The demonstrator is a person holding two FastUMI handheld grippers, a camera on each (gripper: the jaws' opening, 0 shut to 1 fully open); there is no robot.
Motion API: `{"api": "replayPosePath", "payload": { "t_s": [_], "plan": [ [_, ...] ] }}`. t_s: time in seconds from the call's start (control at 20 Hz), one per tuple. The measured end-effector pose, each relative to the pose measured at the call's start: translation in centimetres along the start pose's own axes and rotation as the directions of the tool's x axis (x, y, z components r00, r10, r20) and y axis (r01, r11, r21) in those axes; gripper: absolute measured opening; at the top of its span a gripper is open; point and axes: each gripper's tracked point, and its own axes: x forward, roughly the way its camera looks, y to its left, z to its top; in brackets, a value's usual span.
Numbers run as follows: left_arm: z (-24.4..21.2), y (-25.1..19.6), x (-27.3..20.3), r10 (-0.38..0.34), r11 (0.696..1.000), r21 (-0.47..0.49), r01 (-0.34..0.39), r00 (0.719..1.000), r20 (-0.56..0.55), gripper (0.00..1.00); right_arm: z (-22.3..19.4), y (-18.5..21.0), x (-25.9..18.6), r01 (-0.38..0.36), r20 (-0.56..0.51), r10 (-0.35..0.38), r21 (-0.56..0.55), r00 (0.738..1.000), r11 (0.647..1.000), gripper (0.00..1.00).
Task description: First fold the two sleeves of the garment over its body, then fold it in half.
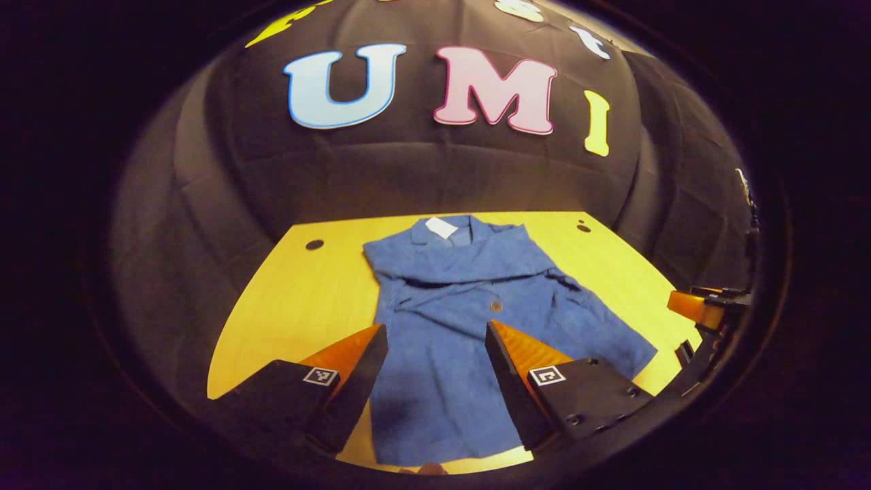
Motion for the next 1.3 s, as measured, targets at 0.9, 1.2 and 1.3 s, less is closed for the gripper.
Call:
{"api": "replayPosePath", "payload": {
  "t_s": [0.9, 1.2, 1.3],
  "plan": [
    [-14.4, 2.7, 2.0, 0.050, 0.995, -0.060, -0.077, 0.931, -0.363, 0.84, -11.2, -3.9, 5.5, 0.143, -0.288, -0.144, -0.027, 0.947, 0.989, 0.88],
    [-14.0, 0.3, 2.4, 0.044, 0.993, -0.089, -0.082, 0.929, -0.367, 0.36, -11.7, -1.7, 6.5, 0.050, -0.336, -0.054, -0.020, 0.940, 0.999, 0.33],
    [-14.0, -0.6, 2.5, 0.038, 0.993, -0.093, -0.079, 0.927, -0.374, 0.08, -11.5, -1.4, 6.7, 0.009, -0.352, -0.047, -0.110, 0.935, 0.994, 0.18]
  ]
}}
